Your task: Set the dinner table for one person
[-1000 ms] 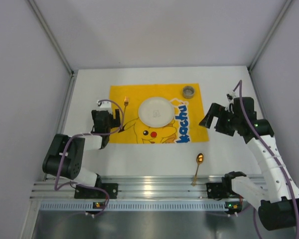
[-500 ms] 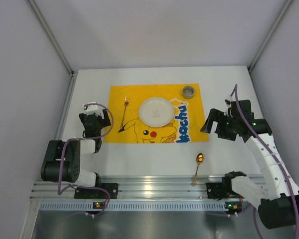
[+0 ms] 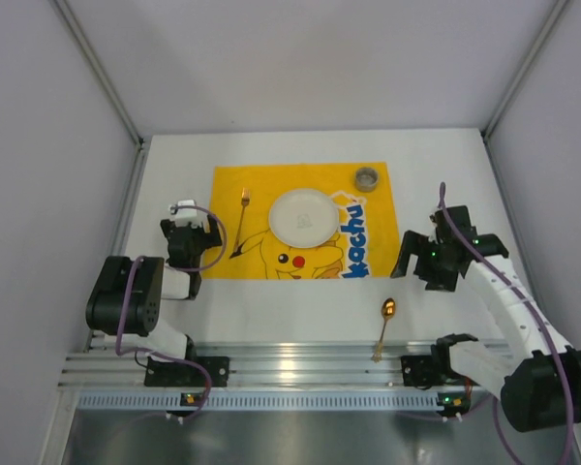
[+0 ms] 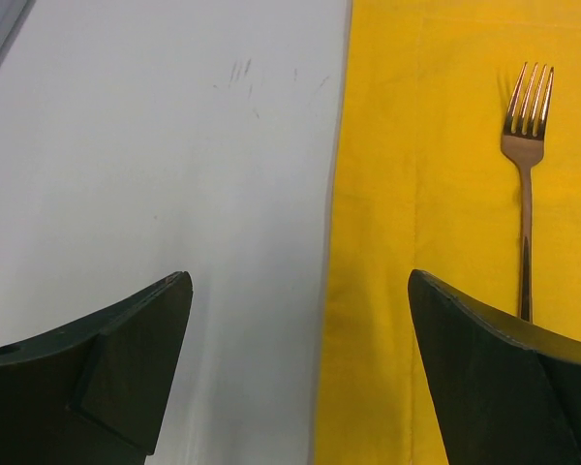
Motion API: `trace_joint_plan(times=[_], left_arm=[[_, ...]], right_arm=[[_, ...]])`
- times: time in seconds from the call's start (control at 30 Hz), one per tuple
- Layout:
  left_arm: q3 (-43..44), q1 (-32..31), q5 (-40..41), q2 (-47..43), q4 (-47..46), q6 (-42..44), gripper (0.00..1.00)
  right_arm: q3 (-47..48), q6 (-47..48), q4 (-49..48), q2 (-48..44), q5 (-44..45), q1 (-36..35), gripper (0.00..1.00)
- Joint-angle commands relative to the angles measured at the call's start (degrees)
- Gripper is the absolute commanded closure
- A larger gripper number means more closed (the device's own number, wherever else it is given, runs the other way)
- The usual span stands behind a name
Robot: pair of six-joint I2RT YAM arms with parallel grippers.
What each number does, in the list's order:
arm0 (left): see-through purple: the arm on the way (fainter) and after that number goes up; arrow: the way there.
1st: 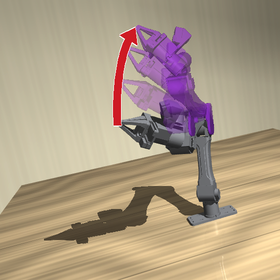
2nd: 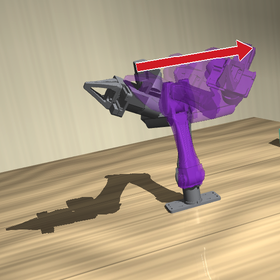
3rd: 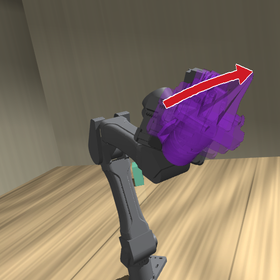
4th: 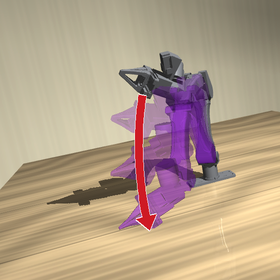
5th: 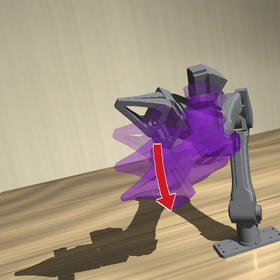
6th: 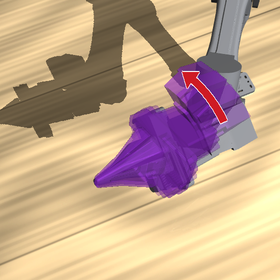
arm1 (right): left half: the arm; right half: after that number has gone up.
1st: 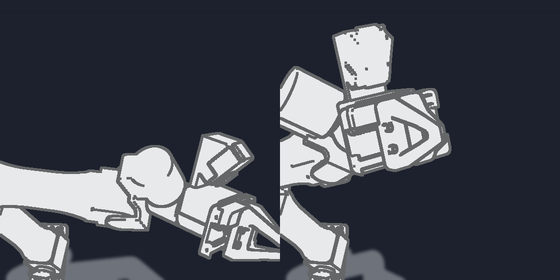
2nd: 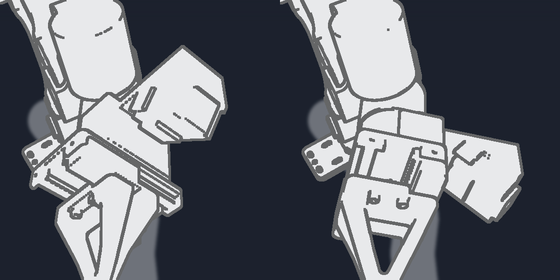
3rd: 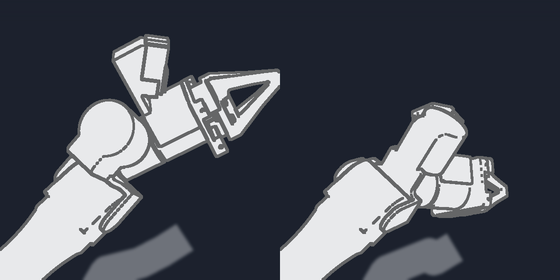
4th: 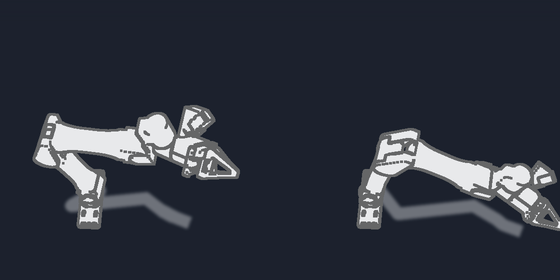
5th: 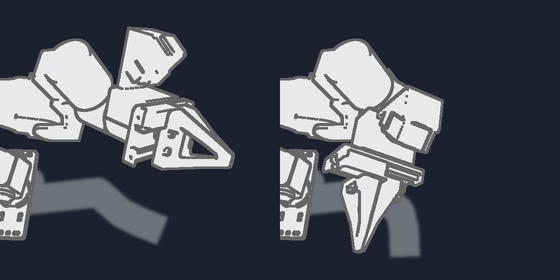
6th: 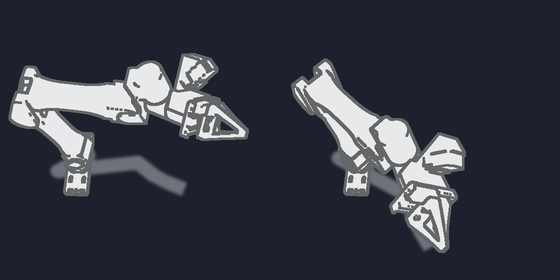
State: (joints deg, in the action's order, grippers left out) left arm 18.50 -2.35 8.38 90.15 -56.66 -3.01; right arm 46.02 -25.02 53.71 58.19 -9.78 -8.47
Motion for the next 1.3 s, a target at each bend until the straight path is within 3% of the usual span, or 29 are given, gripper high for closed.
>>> trace_joint_plan(times=[0.0,0.17,0.4,0.5,0.77,1.13,1.27], left_arm=[[-0.4,0.0,-0.1,-0.2,-5.8,0.3,0.01],[-0.4,0.0,-0.1,-0.3,-5.8,0.3,0.02],[-0.4,0.0,0.0,-0.3,-5.9,0.3,0.02],[-0.4,0.0,-0.1,-0.3,-5.9,0.3,0.01],[-0.4,0.0,0.0,-0.3,-5.9,0.3,0.02],[-0.4,0.0,-0.1,-0.3,-5.9,0.3,0.02],[-0.4,0.0,-0.1,-0.3,-5.9,0.3,0.01]], right_arm=[[0.2,-4.4,0.3,1.8,3.5,-0.8,0.03],[-1.3,-9.4,2.4,2.8,4.4,-5.1,0.3],[-0.5,-21.2,5.2,8.2,9.6,-23.1,0.34],[-4.2,-25.3,4.4,7.6,11.8,-25.9,0.39],[-11.9,-30.1,-4.0,8.0,13.3,-29.6,0.51],[-10.8,-30.6,-11.6,16.5,17.7,-32.0,0.59],[-12.0,-32.3,-13.5,18.8,18.9,-32.7,0.72]])
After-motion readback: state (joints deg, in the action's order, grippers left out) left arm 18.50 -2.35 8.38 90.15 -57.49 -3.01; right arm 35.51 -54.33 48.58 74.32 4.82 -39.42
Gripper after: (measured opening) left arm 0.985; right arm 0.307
